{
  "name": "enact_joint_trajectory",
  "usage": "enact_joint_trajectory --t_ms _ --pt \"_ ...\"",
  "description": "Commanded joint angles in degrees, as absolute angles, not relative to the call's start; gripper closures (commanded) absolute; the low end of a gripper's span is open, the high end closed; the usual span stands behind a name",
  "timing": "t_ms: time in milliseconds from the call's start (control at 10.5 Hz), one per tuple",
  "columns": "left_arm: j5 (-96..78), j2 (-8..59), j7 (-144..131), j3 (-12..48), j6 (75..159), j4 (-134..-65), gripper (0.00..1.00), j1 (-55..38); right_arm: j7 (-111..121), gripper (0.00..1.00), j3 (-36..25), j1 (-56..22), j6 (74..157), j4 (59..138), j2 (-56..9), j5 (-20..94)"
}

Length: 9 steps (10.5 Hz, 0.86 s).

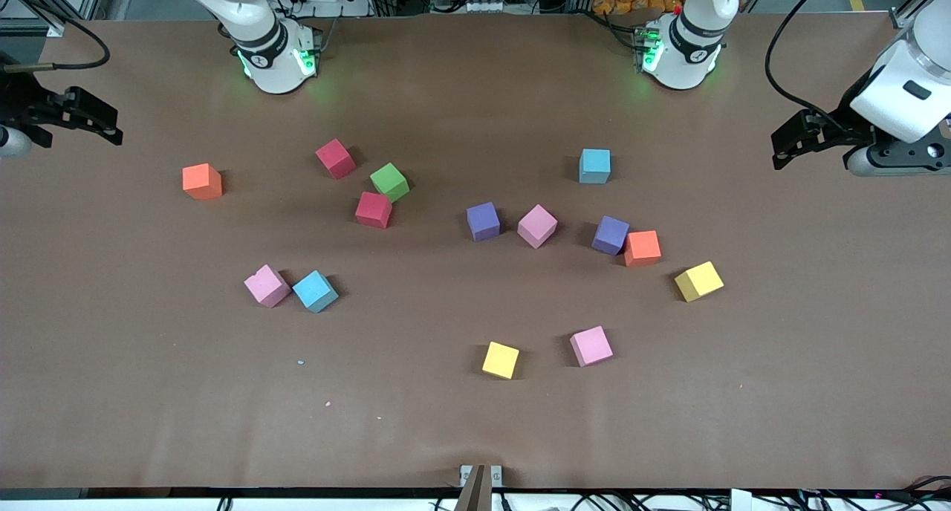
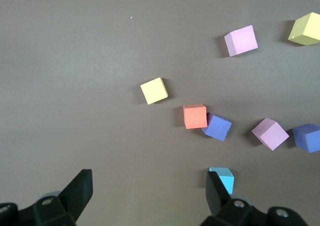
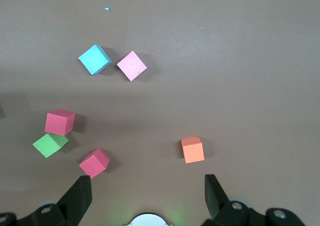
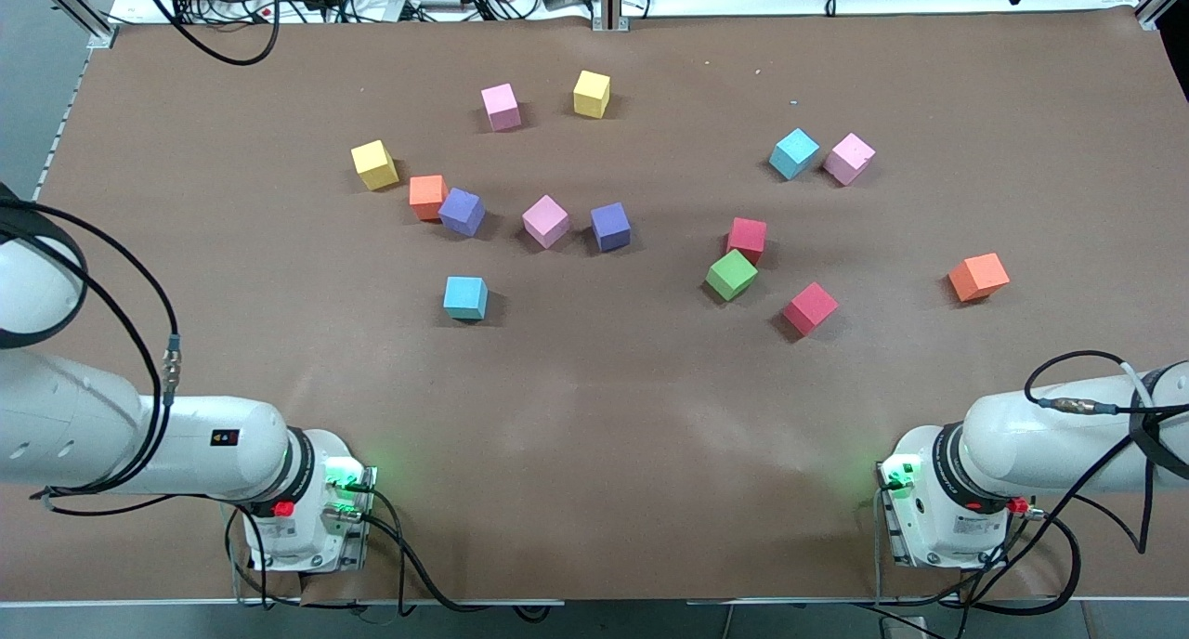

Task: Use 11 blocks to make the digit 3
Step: 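Lower both grippers toward the green and pink blocks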

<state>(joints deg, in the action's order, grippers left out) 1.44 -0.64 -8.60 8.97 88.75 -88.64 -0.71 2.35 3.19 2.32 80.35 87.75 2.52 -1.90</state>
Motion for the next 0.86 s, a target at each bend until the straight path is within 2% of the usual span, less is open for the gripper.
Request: enact_joint_trajectory --t_ms 0,762 --pt "1.23 -2.37 -7.47 8.97 88.51 -89.56 0.00 -0.26 2.99 0.00 3.60 3.16 80.86 89.03 3.60 -1.93" --pt "2.90 1.23 -8.61 9.23 88.85 -90.88 0.00 -3.51 2.90 0.00 3.52 3.25 82.53 91.32 4.39 -1.85"
